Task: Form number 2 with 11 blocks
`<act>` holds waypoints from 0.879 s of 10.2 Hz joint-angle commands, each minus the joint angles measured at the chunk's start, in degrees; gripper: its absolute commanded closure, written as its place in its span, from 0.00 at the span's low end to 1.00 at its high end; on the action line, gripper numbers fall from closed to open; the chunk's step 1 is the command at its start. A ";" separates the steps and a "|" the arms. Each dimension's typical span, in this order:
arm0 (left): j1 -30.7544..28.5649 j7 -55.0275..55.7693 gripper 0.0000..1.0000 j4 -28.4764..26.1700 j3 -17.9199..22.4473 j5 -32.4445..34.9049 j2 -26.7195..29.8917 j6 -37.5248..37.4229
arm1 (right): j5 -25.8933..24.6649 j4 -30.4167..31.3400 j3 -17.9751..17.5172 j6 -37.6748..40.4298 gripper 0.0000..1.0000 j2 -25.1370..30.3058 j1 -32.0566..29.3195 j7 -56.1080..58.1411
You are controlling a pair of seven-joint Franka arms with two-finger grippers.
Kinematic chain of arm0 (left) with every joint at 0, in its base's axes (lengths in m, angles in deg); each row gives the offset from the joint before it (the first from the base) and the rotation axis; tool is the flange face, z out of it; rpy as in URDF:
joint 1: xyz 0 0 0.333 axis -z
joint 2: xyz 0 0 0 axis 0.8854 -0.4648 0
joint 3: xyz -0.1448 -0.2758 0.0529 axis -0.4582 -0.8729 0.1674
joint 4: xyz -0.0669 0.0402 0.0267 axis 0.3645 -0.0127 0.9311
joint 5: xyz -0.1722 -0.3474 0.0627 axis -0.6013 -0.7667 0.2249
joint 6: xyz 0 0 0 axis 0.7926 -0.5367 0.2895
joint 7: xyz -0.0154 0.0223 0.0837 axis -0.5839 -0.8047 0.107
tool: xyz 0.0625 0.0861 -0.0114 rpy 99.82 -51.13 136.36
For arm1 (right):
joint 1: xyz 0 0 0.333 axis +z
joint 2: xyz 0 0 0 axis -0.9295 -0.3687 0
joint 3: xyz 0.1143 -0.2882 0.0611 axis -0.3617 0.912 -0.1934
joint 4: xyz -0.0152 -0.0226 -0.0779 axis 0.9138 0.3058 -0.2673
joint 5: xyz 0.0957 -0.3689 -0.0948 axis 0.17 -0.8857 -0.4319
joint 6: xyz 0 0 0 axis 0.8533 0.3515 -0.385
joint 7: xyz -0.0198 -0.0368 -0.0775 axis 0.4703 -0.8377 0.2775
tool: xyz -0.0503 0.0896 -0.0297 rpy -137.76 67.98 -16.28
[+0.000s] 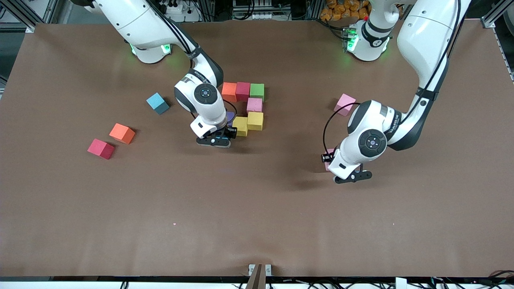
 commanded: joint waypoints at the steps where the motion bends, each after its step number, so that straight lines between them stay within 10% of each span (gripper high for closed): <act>1: 0.26 1.84 0.83 1.45 0.11 -1.25 -0.40 -1.07 | -0.28 -0.22 0.26 0.61 0.23 0.11 0.63 -1.05; 9: 0.26 4.22 0.83 2.24 0.11 -1.60 -1.28 -1.07 | -0.20 -5.30 -0.70 7.01 0.00 4.32 -0.60 -0.35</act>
